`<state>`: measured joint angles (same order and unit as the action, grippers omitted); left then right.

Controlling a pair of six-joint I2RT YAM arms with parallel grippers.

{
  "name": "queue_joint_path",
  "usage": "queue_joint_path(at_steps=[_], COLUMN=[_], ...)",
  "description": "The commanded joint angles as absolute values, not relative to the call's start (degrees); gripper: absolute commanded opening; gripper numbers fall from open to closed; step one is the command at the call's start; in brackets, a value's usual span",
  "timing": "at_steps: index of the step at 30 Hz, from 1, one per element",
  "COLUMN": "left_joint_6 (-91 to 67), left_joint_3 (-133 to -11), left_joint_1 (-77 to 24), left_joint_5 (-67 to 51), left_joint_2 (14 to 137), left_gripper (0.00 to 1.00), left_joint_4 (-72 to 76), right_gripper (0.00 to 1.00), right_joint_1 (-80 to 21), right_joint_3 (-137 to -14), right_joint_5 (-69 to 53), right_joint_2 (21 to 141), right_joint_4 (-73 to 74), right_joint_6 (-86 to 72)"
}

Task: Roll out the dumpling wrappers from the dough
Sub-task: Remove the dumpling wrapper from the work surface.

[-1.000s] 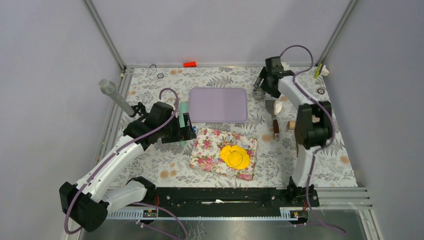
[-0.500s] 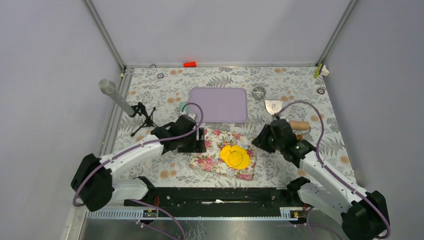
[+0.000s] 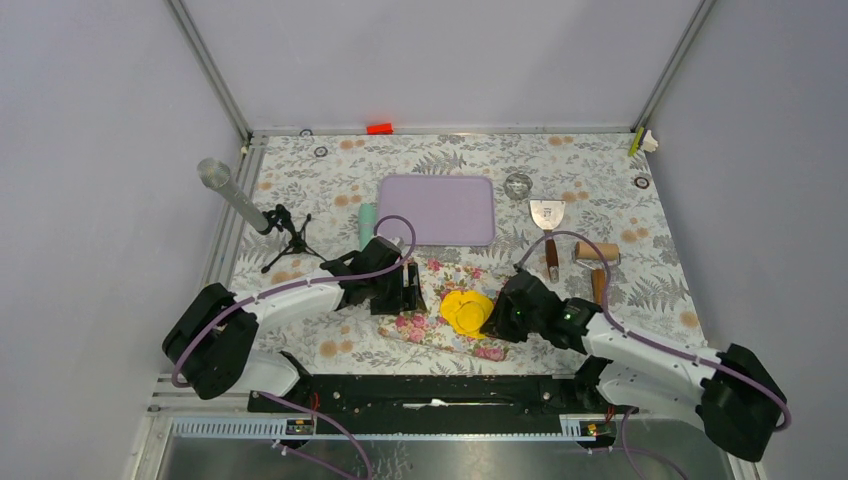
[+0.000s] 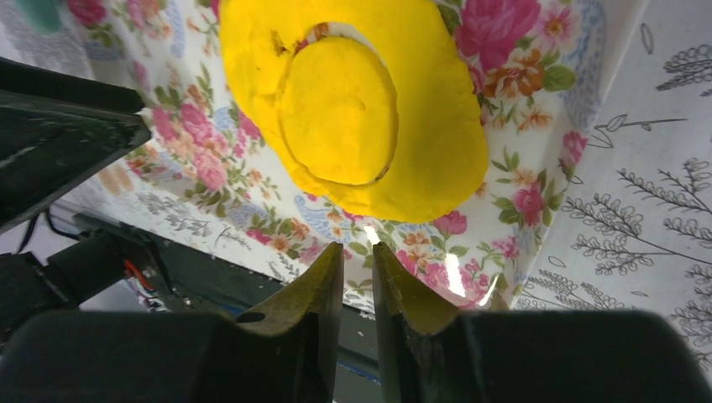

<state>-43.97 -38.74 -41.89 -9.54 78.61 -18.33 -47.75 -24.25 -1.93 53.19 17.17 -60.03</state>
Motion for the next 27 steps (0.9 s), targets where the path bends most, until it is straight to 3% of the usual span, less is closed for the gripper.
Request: queue_joint_path(at_steps=[1,13,27], left_joint_6=[-44.9,-44.7,-40.8], left_joint_3=[-38.7,-38.6,-38.8], left_joint_1=[-41.8,-41.8,-39.8], left_joint_5=[-10.8,-10.7,-9.9], left_joint_2=[78.4,80.6,84.6], left_gripper=[0.73,0.73,0.73], left_joint_4=[-15.4,-15.6,-20.1], right_gripper=[0.26,0.23,0.16], right_joint_1=[-50.2,-50.4,-50.4], right_joint_3=[-25.0,-19.4,-21.1], right_joint_5=[1.7,7.2,18.7], right_joint_2=[58.2,60.2,56.2], right_joint_4=[10.7,8.4,23.9], right_joint_6=[-62.1,-64.8,-64.9])
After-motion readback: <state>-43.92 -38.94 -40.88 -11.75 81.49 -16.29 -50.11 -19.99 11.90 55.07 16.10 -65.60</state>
